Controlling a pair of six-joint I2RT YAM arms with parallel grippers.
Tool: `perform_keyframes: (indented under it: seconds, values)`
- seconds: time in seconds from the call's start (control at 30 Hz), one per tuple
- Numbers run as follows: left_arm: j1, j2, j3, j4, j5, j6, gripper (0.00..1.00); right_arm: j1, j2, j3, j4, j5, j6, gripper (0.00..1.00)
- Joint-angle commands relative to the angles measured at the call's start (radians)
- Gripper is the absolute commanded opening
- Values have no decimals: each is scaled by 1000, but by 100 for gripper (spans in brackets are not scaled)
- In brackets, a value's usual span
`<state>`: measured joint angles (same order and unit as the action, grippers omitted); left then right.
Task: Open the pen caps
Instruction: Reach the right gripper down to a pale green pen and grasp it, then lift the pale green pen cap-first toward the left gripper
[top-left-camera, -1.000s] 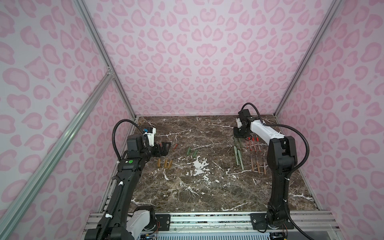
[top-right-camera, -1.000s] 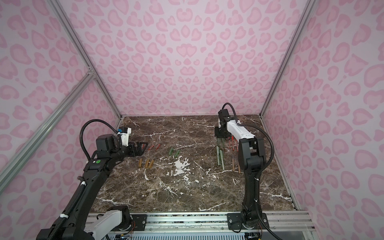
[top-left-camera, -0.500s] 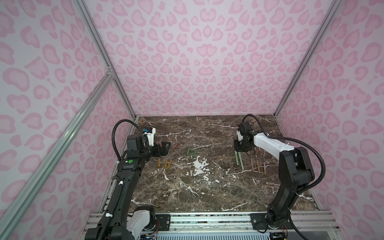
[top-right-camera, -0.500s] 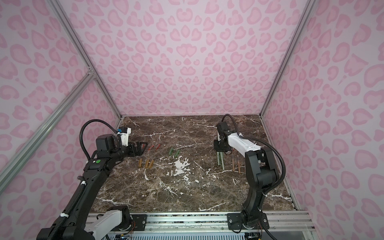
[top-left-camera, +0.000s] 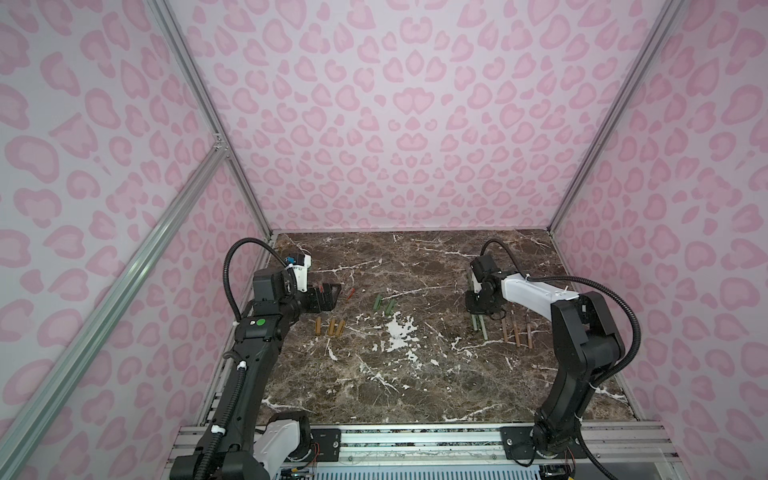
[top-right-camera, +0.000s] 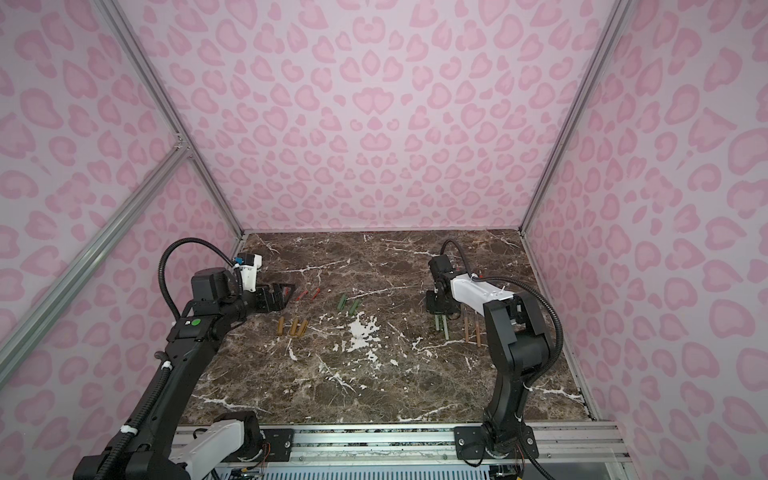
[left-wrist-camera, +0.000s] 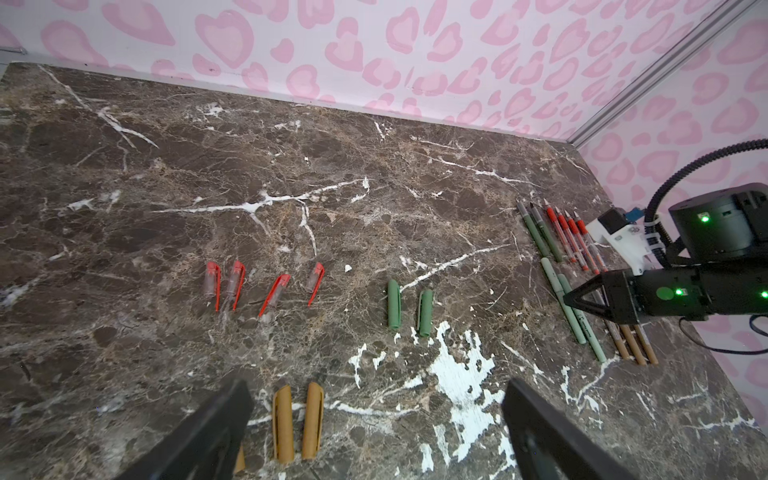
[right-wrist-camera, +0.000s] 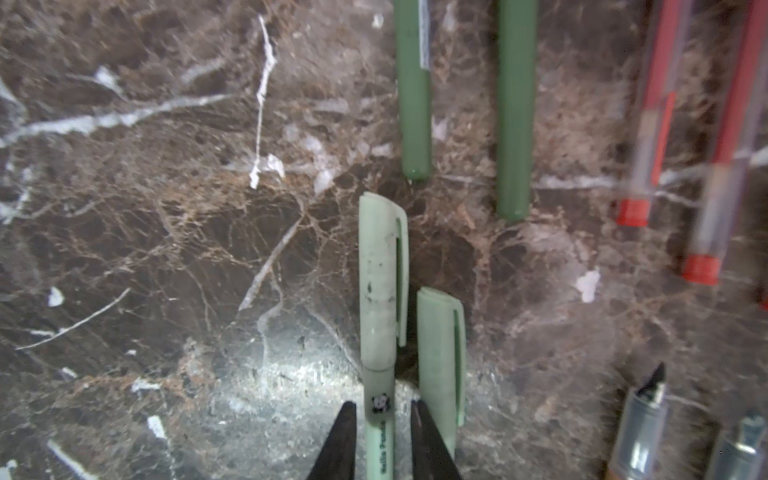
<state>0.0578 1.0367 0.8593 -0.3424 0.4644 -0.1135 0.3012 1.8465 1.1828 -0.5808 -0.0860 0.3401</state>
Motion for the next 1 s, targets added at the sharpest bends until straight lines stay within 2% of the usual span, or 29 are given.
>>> perform_keyframes:
  seconds: [0.0, 0.4, 0.53, 0.67, 0.97]
  values:
    - [1, 5, -3, 40, 6, -6, 98, 3, 18, -8, 25, 17, -2, 22]
    - [4, 8, 11, 26, 19, -6, 98, 47, 25, -26, 50, -15, 15, 6]
    - [4, 14, -3, 45, 51, -11, 98, 105, -3, -8, 48, -14, 35, 6]
    - [4, 20, 5, 48, 141, -22, 98, 183, -57, -6, 77, -43, 78, 5]
    - [4, 29, -36, 149, 282, -125, 100, 396, -159, -1, 256, -91, 194, 1]
